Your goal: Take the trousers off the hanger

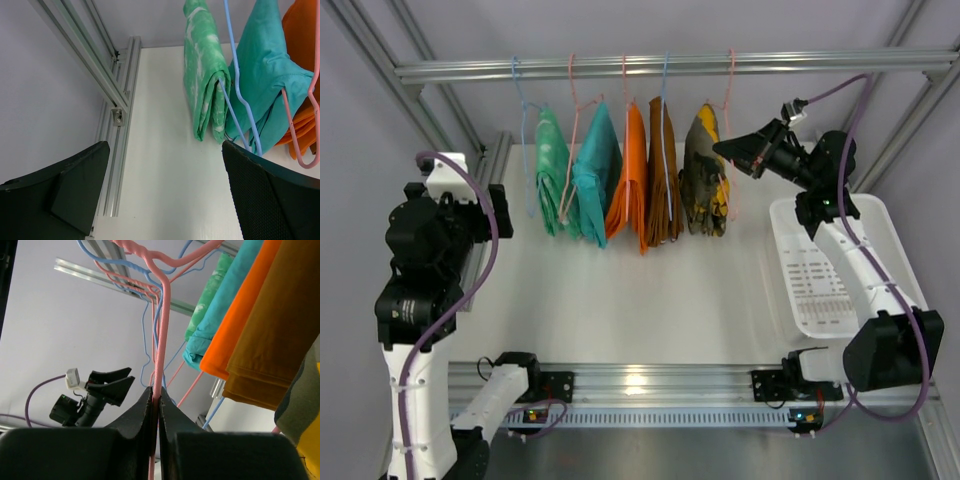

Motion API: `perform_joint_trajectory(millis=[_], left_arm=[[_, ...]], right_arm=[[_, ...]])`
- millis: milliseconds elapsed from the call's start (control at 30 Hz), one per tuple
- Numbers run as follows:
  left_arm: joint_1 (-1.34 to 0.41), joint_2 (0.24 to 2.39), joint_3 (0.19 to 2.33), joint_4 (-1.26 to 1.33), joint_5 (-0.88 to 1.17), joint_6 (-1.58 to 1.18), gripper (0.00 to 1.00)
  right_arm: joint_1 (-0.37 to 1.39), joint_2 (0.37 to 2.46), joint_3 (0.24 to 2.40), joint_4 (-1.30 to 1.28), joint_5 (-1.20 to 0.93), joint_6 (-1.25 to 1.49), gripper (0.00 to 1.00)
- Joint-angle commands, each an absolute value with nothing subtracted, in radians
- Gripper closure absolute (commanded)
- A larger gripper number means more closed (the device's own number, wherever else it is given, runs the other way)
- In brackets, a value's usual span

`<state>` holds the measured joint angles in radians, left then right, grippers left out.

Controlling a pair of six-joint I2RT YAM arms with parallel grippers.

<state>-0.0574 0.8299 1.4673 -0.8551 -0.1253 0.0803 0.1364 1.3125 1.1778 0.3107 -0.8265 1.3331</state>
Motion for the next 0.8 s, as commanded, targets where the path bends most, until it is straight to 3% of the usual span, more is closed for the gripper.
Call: perform_joint_trajectory(millis=[0, 500, 767], left_arm=[[-0.052, 0.854, 1.503, -0.785, -0.107, 0.069, 0.01], [-0.052, 0.928, 1.612, -0.764, -0.005, 0.029, 0.01], [-0.052, 1.029, 1.779, -0.795, 0.268, -0.037, 0.01]], right_arm=[[0.152, 1.258, 1.203, 0.635, -0.871, 1.362, 1.00], [0.121, 1.223, 1.324, 0.762, -0.856, 1.434, 1.00], [0.107, 1.118, 1.237, 0.759, -0.865, 1.433, 1.00]])
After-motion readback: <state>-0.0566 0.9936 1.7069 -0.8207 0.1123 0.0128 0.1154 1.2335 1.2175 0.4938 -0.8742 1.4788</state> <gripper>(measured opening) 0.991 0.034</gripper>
